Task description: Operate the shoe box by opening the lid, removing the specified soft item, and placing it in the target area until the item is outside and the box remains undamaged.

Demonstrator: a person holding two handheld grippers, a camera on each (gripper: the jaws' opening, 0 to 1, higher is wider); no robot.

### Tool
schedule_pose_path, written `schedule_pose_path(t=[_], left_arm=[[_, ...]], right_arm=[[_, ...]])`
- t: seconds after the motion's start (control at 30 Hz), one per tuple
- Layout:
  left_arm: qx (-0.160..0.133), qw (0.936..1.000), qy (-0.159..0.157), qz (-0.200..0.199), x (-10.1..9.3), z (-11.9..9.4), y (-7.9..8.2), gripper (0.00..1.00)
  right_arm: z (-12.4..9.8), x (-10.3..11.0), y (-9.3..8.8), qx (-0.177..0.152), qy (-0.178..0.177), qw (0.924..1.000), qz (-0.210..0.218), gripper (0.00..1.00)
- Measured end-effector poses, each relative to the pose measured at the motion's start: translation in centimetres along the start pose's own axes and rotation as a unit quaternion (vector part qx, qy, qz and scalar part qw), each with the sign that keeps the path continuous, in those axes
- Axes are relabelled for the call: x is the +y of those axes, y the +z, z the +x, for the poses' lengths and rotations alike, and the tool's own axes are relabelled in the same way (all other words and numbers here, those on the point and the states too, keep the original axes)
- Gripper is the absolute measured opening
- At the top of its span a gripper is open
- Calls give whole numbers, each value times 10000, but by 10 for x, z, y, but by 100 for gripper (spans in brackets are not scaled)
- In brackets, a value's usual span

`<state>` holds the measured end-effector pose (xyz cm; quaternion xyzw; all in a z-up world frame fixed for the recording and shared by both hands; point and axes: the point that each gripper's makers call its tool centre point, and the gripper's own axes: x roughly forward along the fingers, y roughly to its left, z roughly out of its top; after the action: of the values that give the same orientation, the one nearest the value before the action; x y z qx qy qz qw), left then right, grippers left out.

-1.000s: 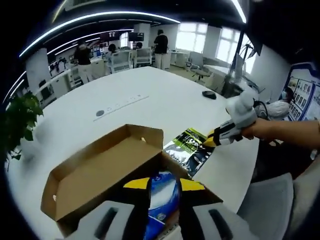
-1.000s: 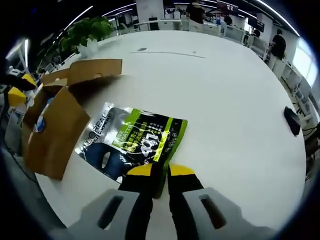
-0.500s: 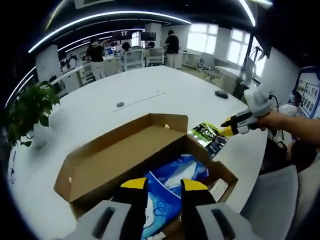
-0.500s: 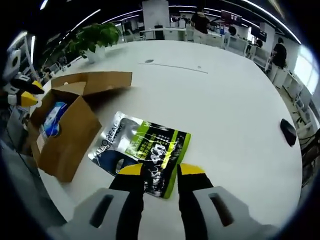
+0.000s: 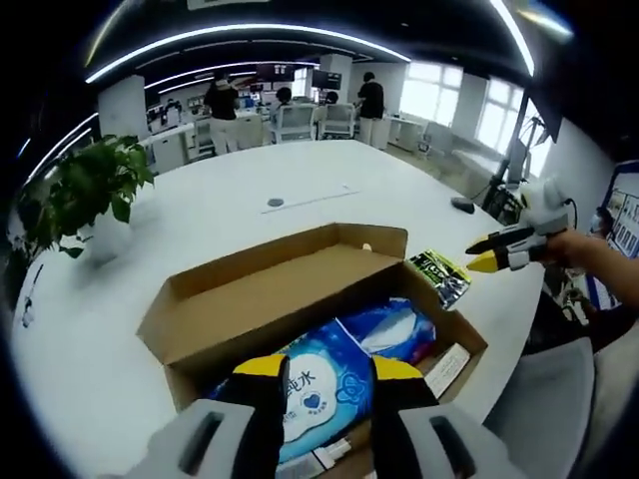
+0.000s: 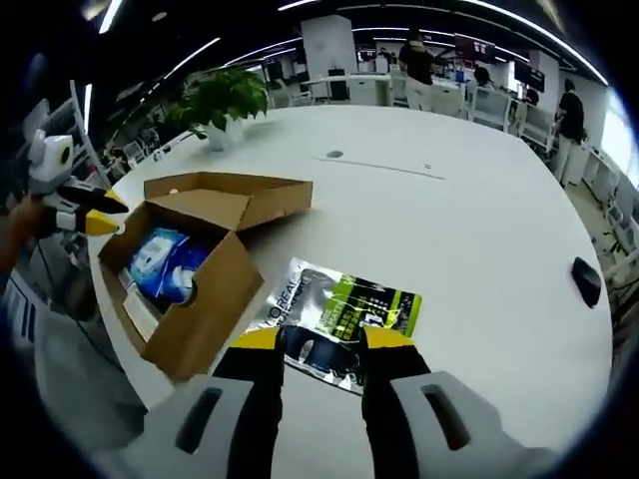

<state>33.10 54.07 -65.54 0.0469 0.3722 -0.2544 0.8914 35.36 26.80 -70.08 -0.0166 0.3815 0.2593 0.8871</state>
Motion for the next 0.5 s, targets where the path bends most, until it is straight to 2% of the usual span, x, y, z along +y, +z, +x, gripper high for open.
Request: schedule_pose_path(t=[0.23,0.5], left_arm=[[-144,9997,155,-120,18,-14,-10,34],[-203,9993,245,-181,26,-25,-21,38]], right_arm=[[-3,25,13,-97,287,9995,-114,29],[2,51,26,-139,604,9975,-329,29]])
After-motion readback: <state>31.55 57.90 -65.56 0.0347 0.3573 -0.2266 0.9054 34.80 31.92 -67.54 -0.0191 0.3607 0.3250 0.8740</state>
